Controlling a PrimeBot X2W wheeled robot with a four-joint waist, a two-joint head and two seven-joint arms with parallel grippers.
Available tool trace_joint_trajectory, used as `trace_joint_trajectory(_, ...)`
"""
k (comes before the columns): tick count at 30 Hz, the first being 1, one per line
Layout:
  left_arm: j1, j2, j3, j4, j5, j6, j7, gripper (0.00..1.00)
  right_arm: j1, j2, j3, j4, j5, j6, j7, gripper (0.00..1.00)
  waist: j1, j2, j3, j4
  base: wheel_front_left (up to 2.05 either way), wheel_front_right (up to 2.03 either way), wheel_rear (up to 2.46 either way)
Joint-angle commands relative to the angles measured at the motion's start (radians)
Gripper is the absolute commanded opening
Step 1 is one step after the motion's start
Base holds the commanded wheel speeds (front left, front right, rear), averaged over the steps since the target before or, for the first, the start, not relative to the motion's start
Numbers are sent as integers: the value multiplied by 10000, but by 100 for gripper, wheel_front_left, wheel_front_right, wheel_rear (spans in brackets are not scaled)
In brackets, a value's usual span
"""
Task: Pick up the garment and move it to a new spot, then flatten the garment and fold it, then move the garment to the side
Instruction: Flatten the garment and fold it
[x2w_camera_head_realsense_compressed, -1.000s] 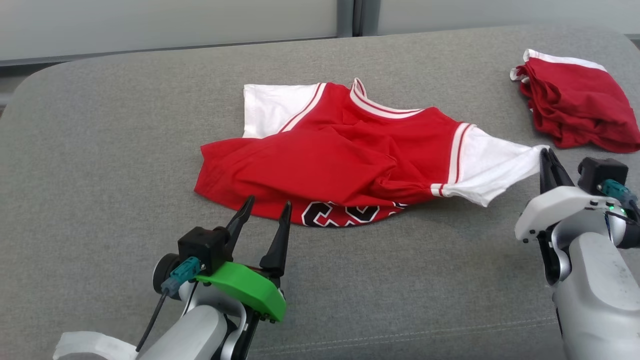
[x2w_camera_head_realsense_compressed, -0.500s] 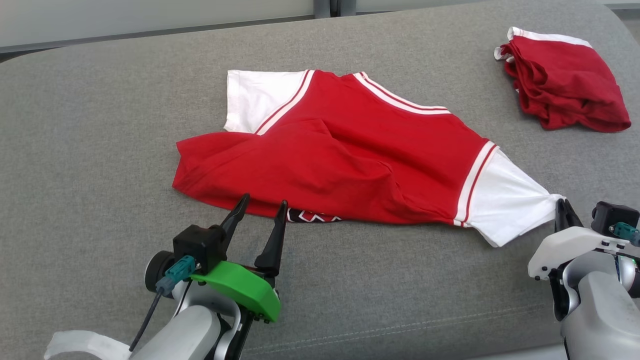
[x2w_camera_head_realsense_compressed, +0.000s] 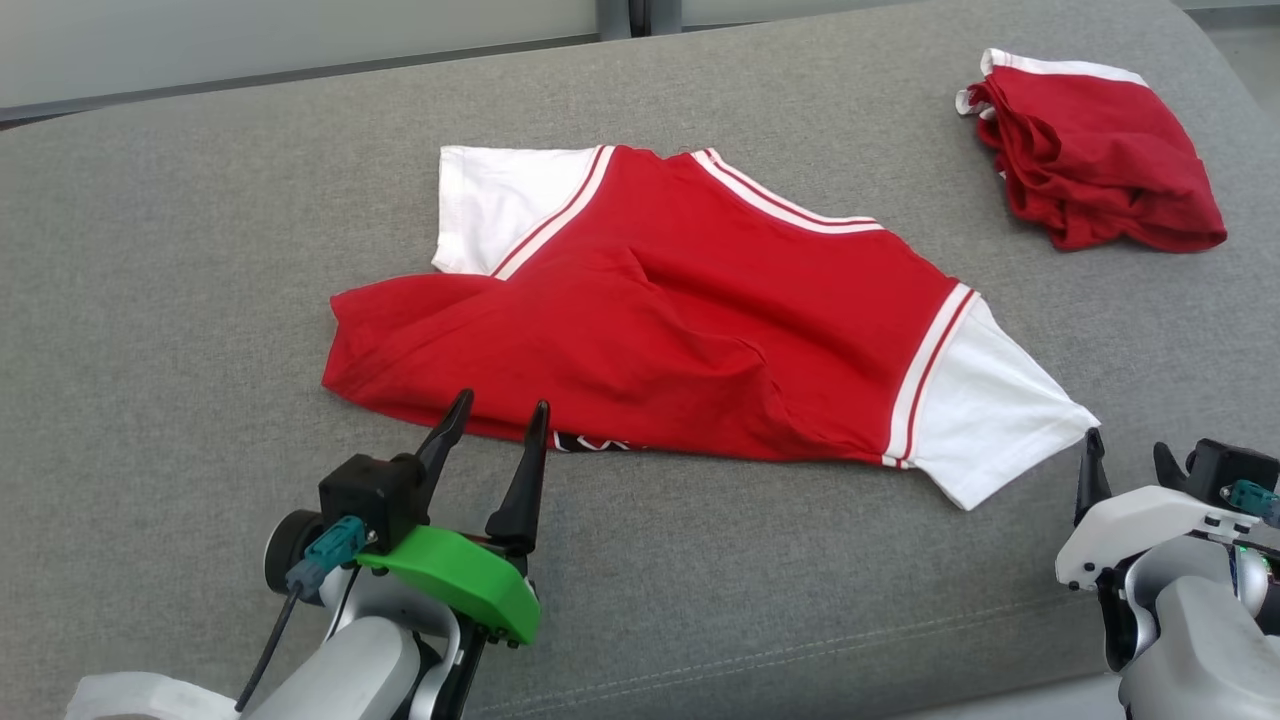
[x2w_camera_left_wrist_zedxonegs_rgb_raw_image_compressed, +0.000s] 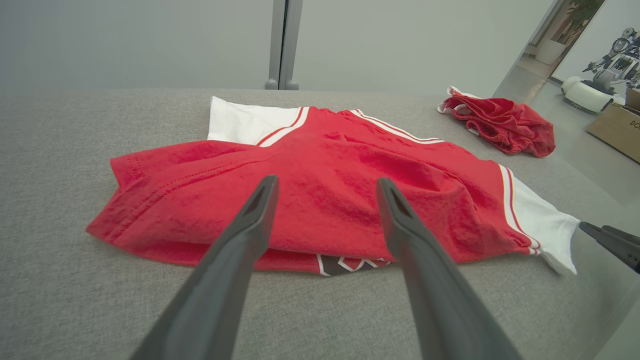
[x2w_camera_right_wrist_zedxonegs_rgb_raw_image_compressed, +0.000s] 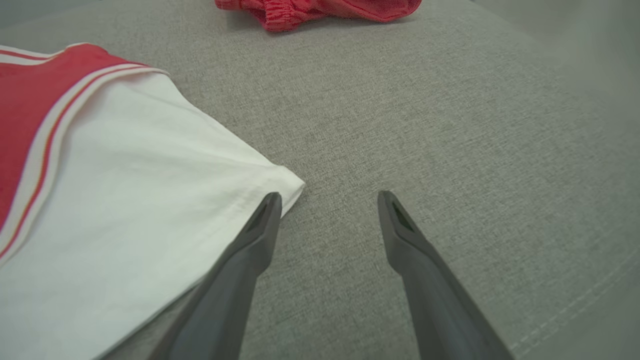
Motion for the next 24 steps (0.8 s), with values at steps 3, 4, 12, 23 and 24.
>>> trace_joint_trajectory(3, 131, 124, 90, -117, -45, 68, -35, 100, 272, -1, 117, -538, 417, -15, -49, 100, 0, -1, -71, -187, 0, 0, 0)
trace_joint_trajectory(4, 103, 148, 108, -128, -58, 89, -11, 100, 328, -21, 184, -720, 548, -15, -46, 100, 0, -1, -88, -234, 0, 0, 0)
trace_joint_trajectory(12, -1021, 57, 142, 384, -72, -27, 649, 100, 821, -65, 1114, -2758, 1182, -15, -49, 100, 0, -1, -68, -797, 0, 0, 0)
trace_joint_trajectory(23, -3420, -697, -75, 2955, -31, -581, 1787, 100, 1319, 235, 1796, -4717, 1515, -15, 345, 100, 0, -1, 712, -1712, 0, 0, 0)
trace_joint_trajectory(24, -3648, -744, -119, 3227, 1, -632, 1912, 100, 1329, 265, 1852, -4824, 1544, -15, 370, 100, 0, -1, 794, -1804, 0, 0, 0)
